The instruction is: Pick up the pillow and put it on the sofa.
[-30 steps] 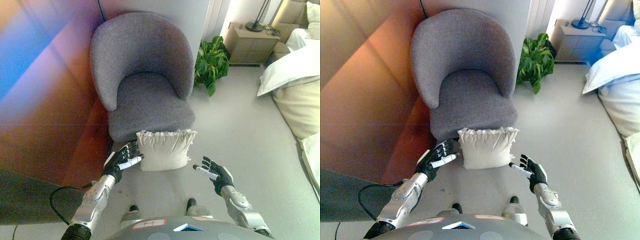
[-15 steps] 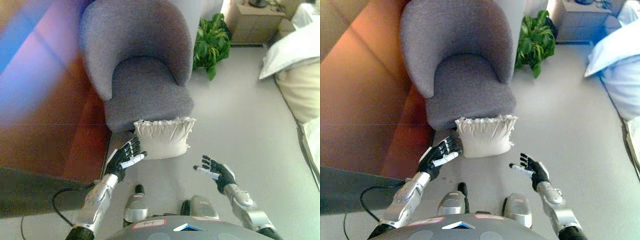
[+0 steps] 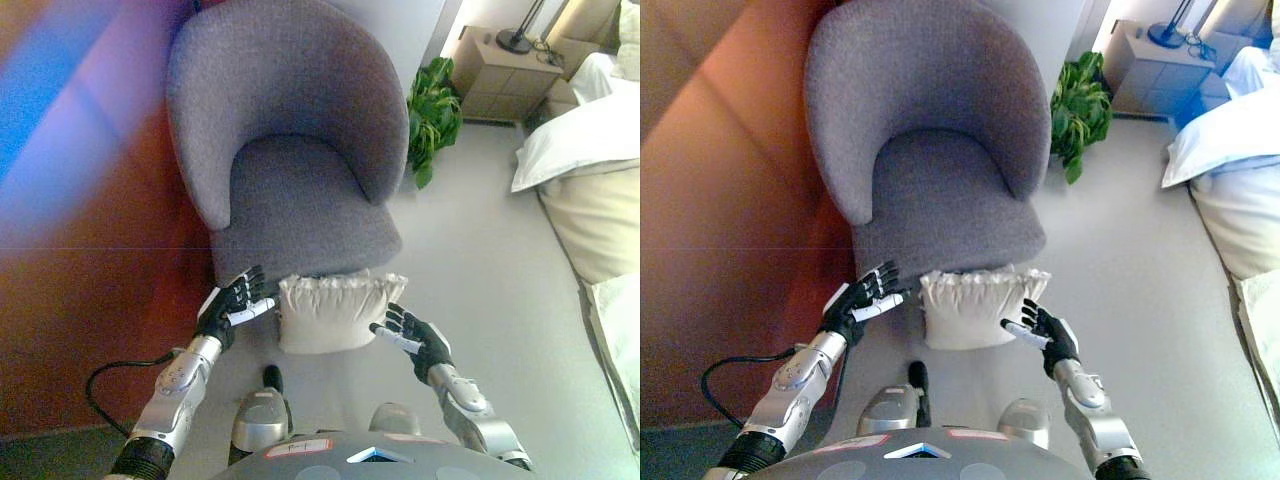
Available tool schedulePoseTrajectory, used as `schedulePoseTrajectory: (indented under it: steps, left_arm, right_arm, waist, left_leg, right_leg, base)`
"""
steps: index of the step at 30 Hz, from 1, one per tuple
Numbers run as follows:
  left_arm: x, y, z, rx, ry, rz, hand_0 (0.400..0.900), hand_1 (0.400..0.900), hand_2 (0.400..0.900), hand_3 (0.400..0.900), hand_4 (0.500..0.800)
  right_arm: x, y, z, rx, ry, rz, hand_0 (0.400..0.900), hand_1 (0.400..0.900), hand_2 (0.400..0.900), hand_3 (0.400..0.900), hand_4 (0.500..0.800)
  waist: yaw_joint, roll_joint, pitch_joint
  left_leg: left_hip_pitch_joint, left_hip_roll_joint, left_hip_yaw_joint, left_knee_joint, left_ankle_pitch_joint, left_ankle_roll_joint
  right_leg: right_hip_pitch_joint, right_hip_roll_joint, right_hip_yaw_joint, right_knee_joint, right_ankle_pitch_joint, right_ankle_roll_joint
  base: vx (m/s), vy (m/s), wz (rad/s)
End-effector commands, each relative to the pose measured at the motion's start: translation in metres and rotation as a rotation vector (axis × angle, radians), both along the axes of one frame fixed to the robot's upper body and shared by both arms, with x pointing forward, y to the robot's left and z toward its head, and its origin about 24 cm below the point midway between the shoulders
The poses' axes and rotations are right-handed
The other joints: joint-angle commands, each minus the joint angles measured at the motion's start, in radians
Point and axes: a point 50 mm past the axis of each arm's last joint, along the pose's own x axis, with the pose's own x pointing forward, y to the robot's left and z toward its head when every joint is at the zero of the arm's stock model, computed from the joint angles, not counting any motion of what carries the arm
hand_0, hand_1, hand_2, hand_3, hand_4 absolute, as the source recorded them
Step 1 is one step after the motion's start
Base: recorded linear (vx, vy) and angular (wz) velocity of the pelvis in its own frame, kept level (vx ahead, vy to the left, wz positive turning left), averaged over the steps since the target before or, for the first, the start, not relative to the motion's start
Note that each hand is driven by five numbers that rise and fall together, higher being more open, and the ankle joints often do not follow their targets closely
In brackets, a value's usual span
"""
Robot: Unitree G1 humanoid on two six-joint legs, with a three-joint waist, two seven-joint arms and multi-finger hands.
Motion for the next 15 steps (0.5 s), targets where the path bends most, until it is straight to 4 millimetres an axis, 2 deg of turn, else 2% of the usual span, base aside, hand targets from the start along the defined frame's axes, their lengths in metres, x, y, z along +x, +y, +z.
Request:
schedulePoseTrajectory:
  steps: [1, 2, 4, 5, 7, 8, 10, 11, 13, 15]
  left_arm:
    - [0.018, -0.004, 0.038, -0.019, -0.188, -0.056, 0.900, 0.900, 0.900, 0.900, 0.800]
    - [0.021, -0.005, 0.039, -0.013, -0.189, -0.047, 0.900, 0.900, 0.900, 0.900, 0.800]
    - [0.023, -0.005, 0.040, -0.010, -0.189, -0.037, 0.900, 0.900, 0.900, 0.900, 0.800]
    - [0.023, -0.007, 0.041, -0.010, -0.190, -0.046, 0.900, 0.900, 0.900, 0.900, 0.800]
    - [0.023, -0.009, 0.041, -0.013, -0.194, -0.049, 0.900, 0.900, 0.900, 0.900, 0.800]
    - [0.021, -0.010, 0.040, -0.016, -0.194, -0.051, 0.900, 0.900, 0.900, 0.900, 0.800]
    - [0.017, -0.009, 0.038, -0.020, -0.193, -0.040, 0.900, 0.900, 0.900, 0.900, 0.800]
    - [0.014, -0.007, 0.037, -0.024, -0.196, -0.033, 0.900, 0.900, 0.900, 0.900, 0.800]
    - [0.012, -0.008, 0.036, -0.026, -0.194, -0.017, 0.900, 0.900, 0.900, 0.900, 0.800]
    - [0.008, -0.003, 0.033, -0.031, -0.171, 0.018, 0.900, 0.900, 0.900, 0.900, 0.800]
  right_arm:
    - [0.031, -0.026, 0.028, -0.234, -0.198, -0.073, 0.900, 0.900, 0.900, 0.900, 0.800]
    - [0.035, -0.033, 0.030, -0.303, -0.220, -0.090, 0.900, 0.900, 0.900, 0.900, 0.800]
    - [0.039, -0.039, 0.032, -0.386, -0.235, -0.098, 0.900, 0.900, 0.900, 0.900, 0.800]
    - [0.042, -0.042, 0.035, -0.422, -0.244, -0.117, 0.900, 0.900, 0.900, 0.900, 0.800]
    - [0.045, -0.045, 0.038, -0.476, -0.258, -0.124, 0.900, 0.900, 0.900, 0.900, 0.800]
    - [0.046, -0.048, 0.040, -0.508, -0.259, -0.133, 0.900, 0.900, 0.900, 0.900, 0.800]
    - [0.044, -0.052, 0.041, -0.557, -0.252, -0.127, 0.900, 0.900, 0.900, 0.900, 0.800]
    - [0.042, -0.056, 0.041, -0.581, -0.253, -0.125, 0.900, 0.900, 0.900, 0.900, 0.800]
    - [0.041, -0.057, 0.041, -0.642, -0.265, -0.094, 0.900, 0.900, 0.900, 0.900, 0.800]
    - [0.041, -0.064, 0.043, -0.714, -0.246, -0.058, 0.900, 0.900, 0.900, 0.900, 0.800]
  waist:
    - [-0.010, 0.010, -0.010]
    - [-0.016, 0.010, 0.005]
    - [-0.031, -0.001, 0.019]
    - [-0.042, -0.013, 0.023]
    - [-0.055, -0.017, 0.022]
    - [-0.068, -0.022, 0.017]
    - [-0.072, -0.025, 0.010]
    - [-0.066, -0.024, 0.003]
    - [-0.054, -0.032, -0.004]
    - [-0.051, -0.033, -0.012]
  left_leg:
    - [-0.024, 0.009, -0.013, 0.016, -0.064, -0.018]
    - [-0.019, 0.024, -0.001, 0.032, -0.062, -0.025]
    - [0.002, 0.035, -0.006, 0.053, -0.088, -0.045]
    - [0.018, 0.038, -0.014, 0.065, -0.113, -0.057]
    - [0.033, 0.050, -0.032, 0.078, -0.142, -0.068]
    - [0.050, 0.055, -0.054, 0.086, -0.166, -0.072]
    - [0.070, 0.069, -0.086, 0.102, -0.194, -0.071]
    - [0.074, 0.083, -0.100, 0.114, -0.197, -0.076]
    - [0.071, 0.104, -0.108, 0.150, -0.215, -0.093]
    - [0.096, 0.144, -0.109, 0.160, -0.212, -0.113]
  right_leg:
    - [0.053, 0.053, -0.053, -0.220, 0.172, 0.022]
    - [0.029, 0.039, -0.079, -0.307, 0.223, 0.009]
    - [0.009, 0.013, -0.070, -0.424, 0.297, 0.030]
    - [-0.005, -0.010, -0.047, -0.524, 0.351, 0.052]
    - [-0.008, -0.029, -0.021, -0.628, 0.391, 0.067]
    - [-0.031, -0.045, 0.019, -0.696, 0.433, 0.078]
    - [-0.034, -0.057, 0.047, -0.700, 0.439, 0.084]
    - [-0.010, -0.052, 0.043, -0.708, 0.406, 0.082]
    - [0.013, -0.062, -0.006, -0.705, 0.414, 0.084]
    - [0.028, -0.052, -0.016, -0.695, 0.394, 0.086]
  base:
    - [0.21, -0.172, 0.32]
    - [0.22, -0.193, 0.33]
    - [0.28, -0.227, 0.47]
    - [0.39, -0.274, 0.70]
    - [0.39, -0.248, 0.72]
    - [0.40, -0.226, 0.75]
    - [0.40, -0.245, 0.70]
    - [0.33, -0.263, 0.43]
    - [0.30, -0.282, 0.30]
    - [0.29, -0.222, 0.36]
